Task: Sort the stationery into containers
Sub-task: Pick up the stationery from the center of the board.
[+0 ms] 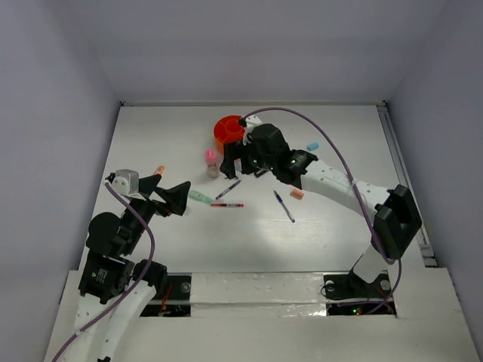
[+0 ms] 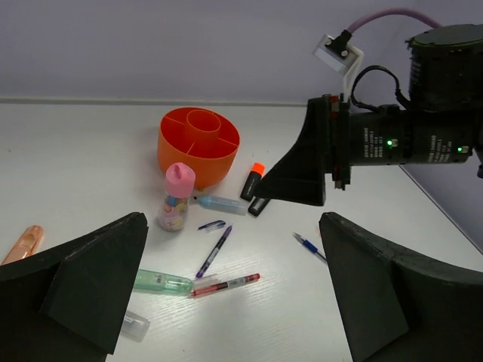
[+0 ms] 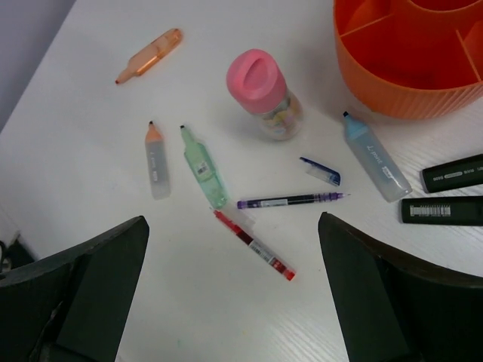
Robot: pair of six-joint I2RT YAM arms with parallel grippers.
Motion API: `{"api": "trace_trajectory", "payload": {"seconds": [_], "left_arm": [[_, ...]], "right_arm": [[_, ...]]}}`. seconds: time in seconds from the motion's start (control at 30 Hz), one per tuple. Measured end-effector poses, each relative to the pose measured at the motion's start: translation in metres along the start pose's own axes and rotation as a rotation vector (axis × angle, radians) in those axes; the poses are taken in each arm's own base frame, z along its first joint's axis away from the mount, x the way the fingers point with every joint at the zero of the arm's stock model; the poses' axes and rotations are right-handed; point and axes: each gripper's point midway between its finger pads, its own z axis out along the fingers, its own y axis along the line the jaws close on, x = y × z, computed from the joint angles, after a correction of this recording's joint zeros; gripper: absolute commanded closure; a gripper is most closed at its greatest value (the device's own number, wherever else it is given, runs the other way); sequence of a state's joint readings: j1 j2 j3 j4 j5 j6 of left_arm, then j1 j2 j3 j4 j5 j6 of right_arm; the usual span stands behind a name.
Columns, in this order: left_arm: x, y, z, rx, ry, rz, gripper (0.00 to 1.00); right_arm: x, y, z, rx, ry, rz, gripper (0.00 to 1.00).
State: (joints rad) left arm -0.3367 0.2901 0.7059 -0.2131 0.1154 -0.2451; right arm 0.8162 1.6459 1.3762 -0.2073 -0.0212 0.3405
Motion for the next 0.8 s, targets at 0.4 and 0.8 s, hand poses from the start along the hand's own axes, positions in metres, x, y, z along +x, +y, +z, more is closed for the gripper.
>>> {"api": "trace_trajectory", "payload": {"seconds": [0.4, 0.8], "left_arm": [[0.008, 0.002, 0.005, -0.004, 0.03, -0.002, 0.01], [0.01, 0.001, 0.005, 0.003, 0.036, -0.003, 0.01]], "right_arm": [[0.007, -0.009, 0.056, 0.097, 0.078, -0.065, 0.0], [0.015, -0.009, 0.116, 0.151, 0.13, -0.143, 0.01]]}}
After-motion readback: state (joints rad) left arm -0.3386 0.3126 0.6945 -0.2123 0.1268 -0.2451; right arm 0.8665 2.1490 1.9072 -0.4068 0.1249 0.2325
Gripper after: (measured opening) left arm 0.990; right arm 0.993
